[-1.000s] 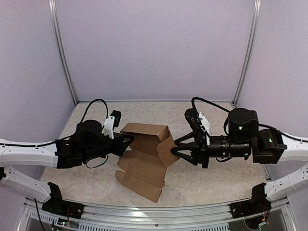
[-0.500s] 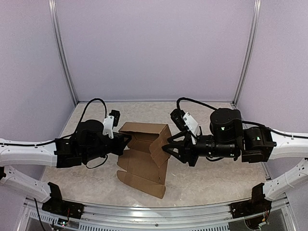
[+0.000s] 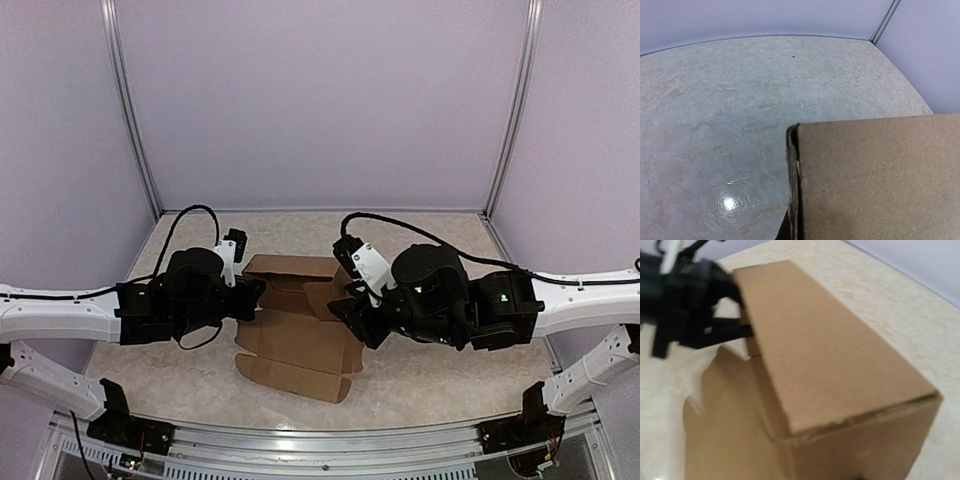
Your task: Fold the paper box
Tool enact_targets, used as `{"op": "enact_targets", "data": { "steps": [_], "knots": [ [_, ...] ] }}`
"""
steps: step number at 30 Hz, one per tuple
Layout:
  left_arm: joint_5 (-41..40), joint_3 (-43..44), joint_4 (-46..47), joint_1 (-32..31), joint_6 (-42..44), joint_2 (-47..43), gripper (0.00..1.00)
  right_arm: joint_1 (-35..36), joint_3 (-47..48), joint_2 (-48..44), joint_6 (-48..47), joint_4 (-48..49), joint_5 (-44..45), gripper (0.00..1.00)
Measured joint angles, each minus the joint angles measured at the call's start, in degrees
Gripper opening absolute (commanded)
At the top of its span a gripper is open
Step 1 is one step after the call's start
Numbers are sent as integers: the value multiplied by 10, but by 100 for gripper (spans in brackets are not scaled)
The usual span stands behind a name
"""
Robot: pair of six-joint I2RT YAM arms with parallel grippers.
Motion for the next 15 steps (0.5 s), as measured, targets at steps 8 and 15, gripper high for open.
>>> {"op": "enact_targets", "data": {
  "steps": [8,15],
  "knots": [
    [-10,25,-26,-2,-14,17,0,0,2,22,21,5,75,42],
    [-25,32,-42,-7,-25,20,0,0,6,38,33,7,113,36]
  ]
}}
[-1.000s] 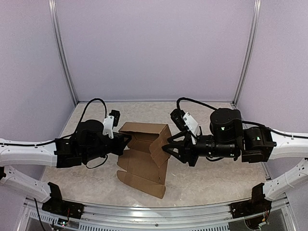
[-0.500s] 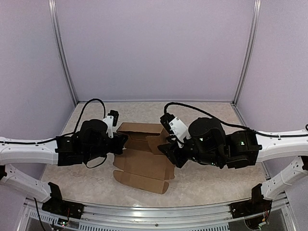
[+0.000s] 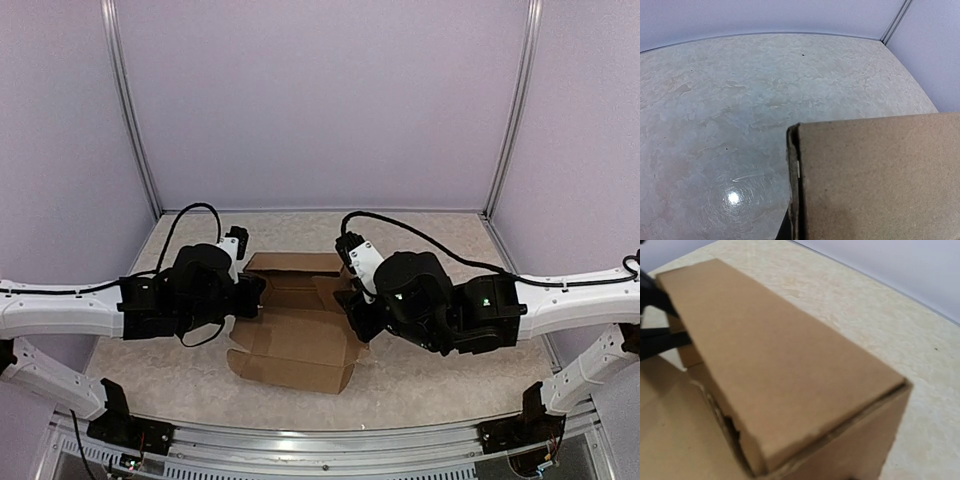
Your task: Fold the paper box
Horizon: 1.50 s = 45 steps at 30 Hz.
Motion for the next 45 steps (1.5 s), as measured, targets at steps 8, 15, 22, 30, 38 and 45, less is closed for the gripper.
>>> {"op": "enact_targets", "data": {
  "steps": [8,15,22,30,38,45],
  "knots": [
    [-28,13,-22,-8,-22,6,0,0,3,27,0,32,57,38],
    [-47,14,-26,-14,-54,22,0,0,-9,57,-18,117,104,38],
    [-61,25,-37,-17,-78,38,0,0,-27,87,-46,193,163,27],
    [-77,30,-55,-18,-89,39,0,0,-27,117,-74,243,215,0],
    [-84,33,-67,-19,-101,47,7,3,-18,148,-98,263,258,0],
    [-81,33,-77,-19,-101,48,27,14,15,177,-117,264,286,0]
  ]
}}
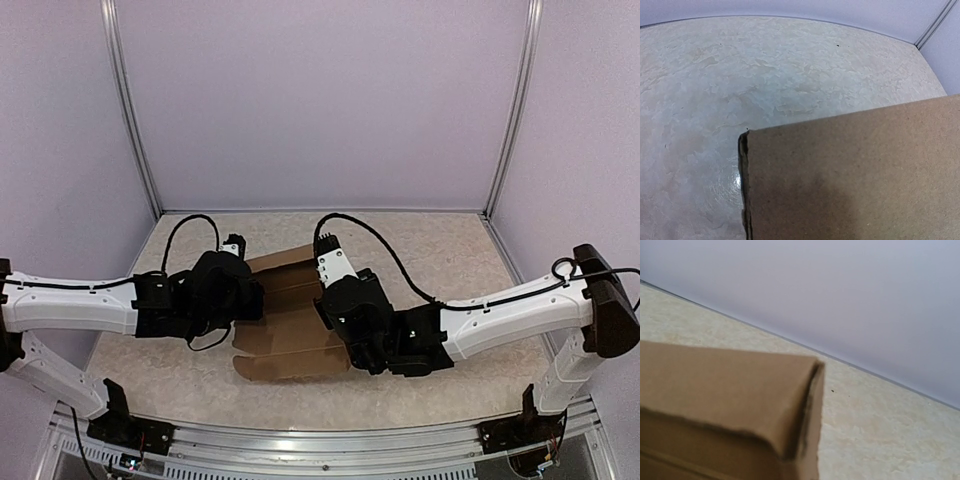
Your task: Fold the paper box
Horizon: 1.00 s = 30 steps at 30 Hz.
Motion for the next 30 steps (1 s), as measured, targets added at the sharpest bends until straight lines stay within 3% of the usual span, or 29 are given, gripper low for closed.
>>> {"op": "enact_targets", "data": {
  "steps": [10,17,30],
  "knots": [
    [13,-2,5,-2,5,-7,53,-2,14,13,-10,-10,1,0],
    [31,-38,14,-5,19,-70,69,-27,22,19,-12,-15,-47,0],
    [103,-79,17,-12,91,-207,73,-116,-74,15,-19,48,-260,0]
  ]
}}
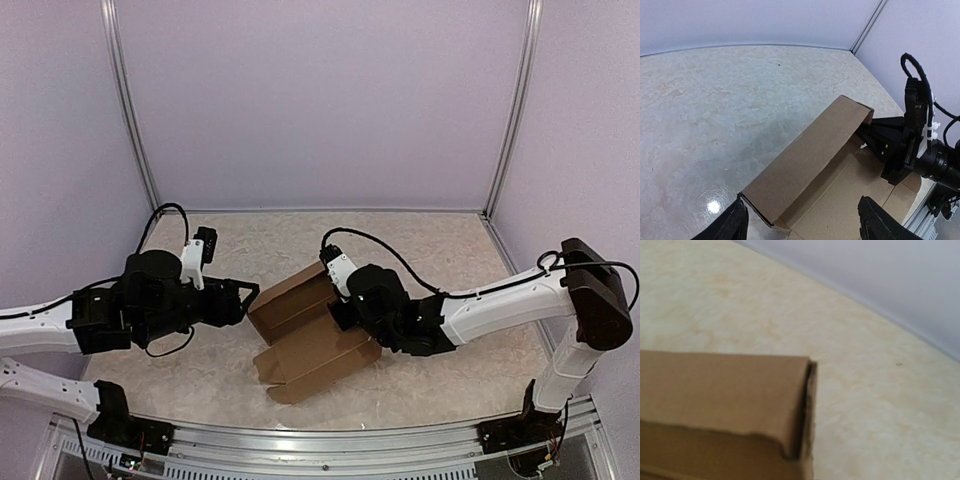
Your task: Fold the paper box
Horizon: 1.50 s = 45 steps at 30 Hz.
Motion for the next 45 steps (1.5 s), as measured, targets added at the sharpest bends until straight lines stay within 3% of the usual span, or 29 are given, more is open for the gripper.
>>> {"op": "enact_targets", "data": {
  "steps": [7,17,33,45],
  "knots": [
    [3,0,1,16,30,-36,67,-16,-92,-13,-23,124,-138,0],
    [56,24,38,34,44,63,49,-37,-144,32,-32,317,-275,0],
    [130,70,94,36,49,228,13,-42,-162,150,-24,483,-323,0],
    [161,98,106,38,36,317,3,-45,-169,219,3,549,-326,0]
  ]
}}
